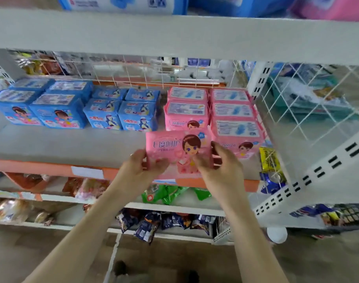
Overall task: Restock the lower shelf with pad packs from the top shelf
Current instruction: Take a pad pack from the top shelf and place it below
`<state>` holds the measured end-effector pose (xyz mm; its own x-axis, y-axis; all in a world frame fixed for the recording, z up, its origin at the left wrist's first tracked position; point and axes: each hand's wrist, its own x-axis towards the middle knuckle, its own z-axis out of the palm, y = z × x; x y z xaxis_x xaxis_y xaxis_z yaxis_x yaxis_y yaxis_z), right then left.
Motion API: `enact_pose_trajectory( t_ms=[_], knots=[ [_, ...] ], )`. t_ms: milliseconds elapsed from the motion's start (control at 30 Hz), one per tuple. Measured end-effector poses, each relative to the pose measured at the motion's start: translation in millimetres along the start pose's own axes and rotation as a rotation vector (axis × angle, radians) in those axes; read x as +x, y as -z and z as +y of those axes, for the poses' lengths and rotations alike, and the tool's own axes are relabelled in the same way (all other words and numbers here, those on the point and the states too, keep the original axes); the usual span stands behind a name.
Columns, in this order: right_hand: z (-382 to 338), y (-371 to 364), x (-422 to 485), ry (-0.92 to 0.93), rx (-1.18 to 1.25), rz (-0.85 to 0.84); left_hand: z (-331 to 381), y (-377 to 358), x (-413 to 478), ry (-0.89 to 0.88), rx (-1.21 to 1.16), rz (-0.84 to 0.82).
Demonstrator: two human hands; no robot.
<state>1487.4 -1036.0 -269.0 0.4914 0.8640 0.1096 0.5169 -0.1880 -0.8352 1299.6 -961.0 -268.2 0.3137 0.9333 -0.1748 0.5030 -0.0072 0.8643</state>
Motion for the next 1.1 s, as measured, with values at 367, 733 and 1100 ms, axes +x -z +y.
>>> enact_pose_trajectory(
  t_ms=[367,733,1100],
  knots=[
    [40.2,-38.6,24.8,0.059,0.047,0.181,-33.4,-15.3,66.5,-0.141,-0.071,-0.046],
    [66.2,-73.6,30.4,-0.006,0.231,0.202,-54.4,-22.4,97.0,-0.235,0.056,-0.057],
    [60.8,-86.0,50.9,0.058,0.121,0.329,-47.6,-29.7,122.2,-0.28,0.171,0.042]
  ],
)
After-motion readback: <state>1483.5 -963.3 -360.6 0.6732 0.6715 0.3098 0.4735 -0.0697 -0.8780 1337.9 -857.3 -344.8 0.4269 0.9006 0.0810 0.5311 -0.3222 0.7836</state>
